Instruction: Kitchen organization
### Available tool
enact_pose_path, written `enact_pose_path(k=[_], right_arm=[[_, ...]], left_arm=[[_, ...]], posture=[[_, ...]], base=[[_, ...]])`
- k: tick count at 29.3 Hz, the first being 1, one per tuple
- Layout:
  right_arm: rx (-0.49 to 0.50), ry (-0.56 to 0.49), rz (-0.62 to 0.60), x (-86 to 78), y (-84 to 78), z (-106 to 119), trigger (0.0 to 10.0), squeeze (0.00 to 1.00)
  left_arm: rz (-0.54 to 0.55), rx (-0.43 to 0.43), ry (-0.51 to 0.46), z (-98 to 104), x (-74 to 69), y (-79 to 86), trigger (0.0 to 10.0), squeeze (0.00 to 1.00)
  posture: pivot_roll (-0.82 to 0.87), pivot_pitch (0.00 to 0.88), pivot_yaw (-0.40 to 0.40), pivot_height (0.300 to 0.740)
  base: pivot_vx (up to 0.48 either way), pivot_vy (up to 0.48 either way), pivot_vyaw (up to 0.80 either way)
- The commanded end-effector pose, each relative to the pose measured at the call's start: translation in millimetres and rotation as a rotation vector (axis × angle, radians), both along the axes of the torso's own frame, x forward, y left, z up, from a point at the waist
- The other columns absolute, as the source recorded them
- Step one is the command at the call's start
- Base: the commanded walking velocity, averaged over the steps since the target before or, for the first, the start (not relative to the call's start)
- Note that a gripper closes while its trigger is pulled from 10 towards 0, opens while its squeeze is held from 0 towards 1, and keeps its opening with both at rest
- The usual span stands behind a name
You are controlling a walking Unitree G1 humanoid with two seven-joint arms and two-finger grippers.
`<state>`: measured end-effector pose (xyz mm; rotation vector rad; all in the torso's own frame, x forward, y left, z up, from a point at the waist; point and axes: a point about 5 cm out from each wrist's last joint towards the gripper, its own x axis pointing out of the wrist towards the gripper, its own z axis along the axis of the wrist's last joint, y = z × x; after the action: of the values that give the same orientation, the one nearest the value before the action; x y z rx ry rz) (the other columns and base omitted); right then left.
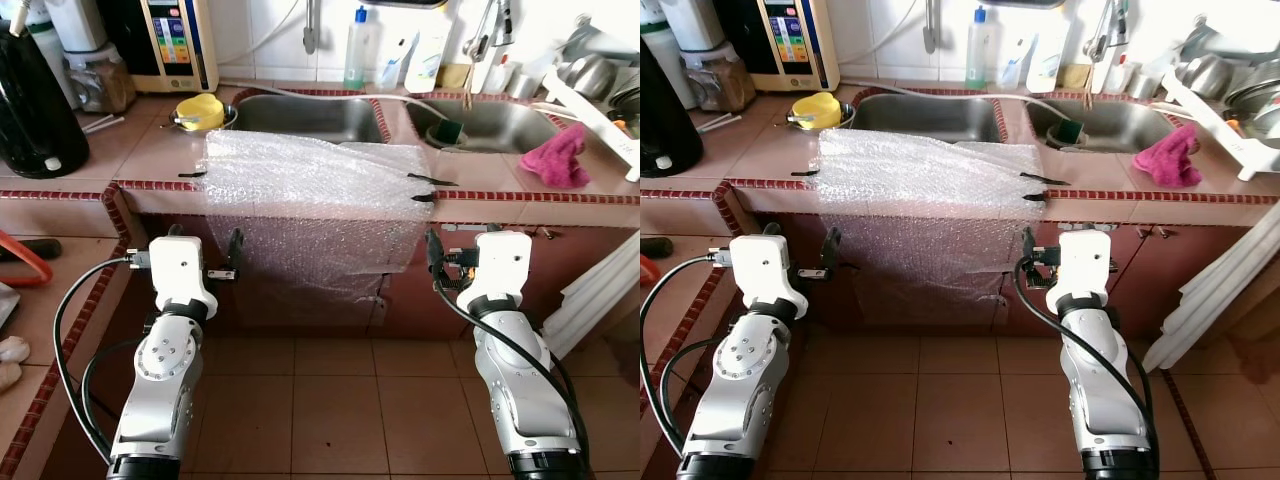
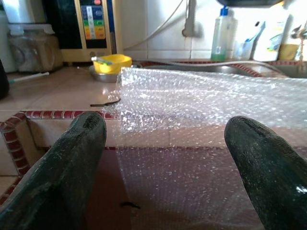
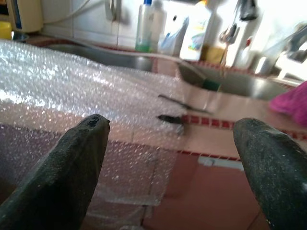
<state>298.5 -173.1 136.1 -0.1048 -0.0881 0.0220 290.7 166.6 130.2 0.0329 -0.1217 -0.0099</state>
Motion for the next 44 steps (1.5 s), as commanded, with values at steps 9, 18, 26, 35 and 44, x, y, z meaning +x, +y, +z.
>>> enact_pose_path(k=[9,18,26,35,44], right_arm=[[-0.006,-0.003,0.033,-1.9,-0.8,-0.2,10.0,0.0],[0.019,-0.029,0.028,2.4,-0.5,4.6,10.0,0.0],[-0.023,-0.035,0.038,4.6,1.5,6.5,10.0,0.0],[-0.028,-0.061,0.063,6.1,-1.7,13.6,10.0,0.0],[-0.023,-0.069,0.053,5.9,-3.1,14.8,10.0,0.0]], left_arm=[[-0.013,0.005,0.008,-0.7,2.3,-3.3,10.0,0.0],[-0.013,0.0,0.013,-2.3,2.5,-6.0,10.0,0.0],[-0.01,-0.003,0.007,-1.2,4.8,-7.0,10.0,0.0],[-0.046,0.0,-0.019,3.9,4.5,-15.5,10.0,0.0],[-0.019,0.003,-0.023,5.1,4.9,-13.5,10.0,0.0]], posture=[[0.0,0.0,-0.011,0.74],[0.0,0.0,-0.013,0.74],[0.01,0.0,-0.014,0.74],[0.0,0.0,-0.014,0.74],[0.01,0.0,-0.013,0.74]], base=[[0.368,0.0,0.0],[0.382,0.0,0.0],[0.413,0.0,0.0],[0.443,0.0,0.0],[0.286,0.0,0.0]])
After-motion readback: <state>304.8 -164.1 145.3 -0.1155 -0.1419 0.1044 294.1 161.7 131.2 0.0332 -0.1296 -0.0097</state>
